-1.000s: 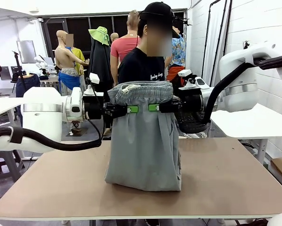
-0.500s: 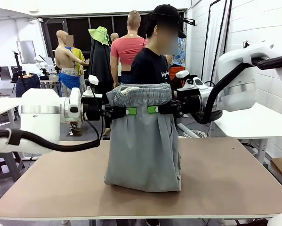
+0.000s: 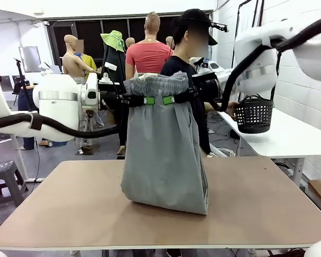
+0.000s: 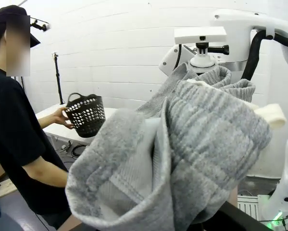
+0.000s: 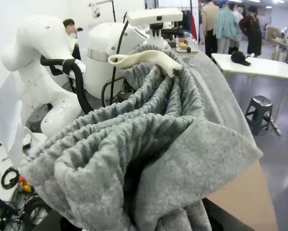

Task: Fold the training pants.
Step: Fold the Training pants in half.

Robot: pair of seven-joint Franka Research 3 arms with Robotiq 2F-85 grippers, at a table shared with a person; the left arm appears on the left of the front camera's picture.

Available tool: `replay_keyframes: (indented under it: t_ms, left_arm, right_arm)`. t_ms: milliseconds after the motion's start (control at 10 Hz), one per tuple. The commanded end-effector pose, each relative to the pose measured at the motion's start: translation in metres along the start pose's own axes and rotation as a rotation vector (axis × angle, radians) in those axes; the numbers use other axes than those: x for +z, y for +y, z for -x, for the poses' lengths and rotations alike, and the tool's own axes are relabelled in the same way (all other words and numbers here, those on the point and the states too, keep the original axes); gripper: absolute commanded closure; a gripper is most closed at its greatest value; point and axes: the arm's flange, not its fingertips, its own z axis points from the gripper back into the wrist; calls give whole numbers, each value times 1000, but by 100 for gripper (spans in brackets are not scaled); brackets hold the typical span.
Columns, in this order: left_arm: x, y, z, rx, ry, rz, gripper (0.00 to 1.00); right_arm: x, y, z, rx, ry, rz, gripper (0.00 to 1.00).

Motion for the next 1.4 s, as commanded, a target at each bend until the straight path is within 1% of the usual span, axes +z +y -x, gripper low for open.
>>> replay_keyframes:
  t_ms: [0, 100, 500, 600, 700, 800, 900, 1000, 1200, 1300]
  left_arm:
    - [-4, 12, -19, -7, 0, 23, 100]
    - [0, 0, 0, 0, 0, 0, 100]
    - [0, 0, 0, 0, 0, 0, 100]
    - [-2, 5, 5, 11, 6, 10, 100]
    - [-4, 14, 0, 26, 11, -4, 100]
    - [-7, 31, -9, 73, 23, -25, 100]
    - [-6, 45, -16, 107, 30, -46, 100]
    - [-3, 60, -24, 112, 32, -101, 100]
    - [-1, 85, -42, 85, -5, -144, 100]
    - [0, 91, -53, 75, -28, -188, 100]
  right_arm:
    - [-3, -7, -17, 5, 48, 2, 100]
    - [0, 0, 0, 0, 0, 0, 100]
    - [0, 0, 0, 0, 0, 0, 100]
    - [3, -8, 1, -7, 20, 0, 100]
    - [7, -28, -11, -22, 32, 3, 100]
    - [11, -45, -18, -52, 44, 21, 100]
    - [15, -57, -24, -77, 67, 59, 100]
    - [19, -72, -32, -95, 78, 78, 100]
    - [18, -104, -51, -98, 90, 133, 100]
    - [17, -113, -64, -102, 93, 153, 100]
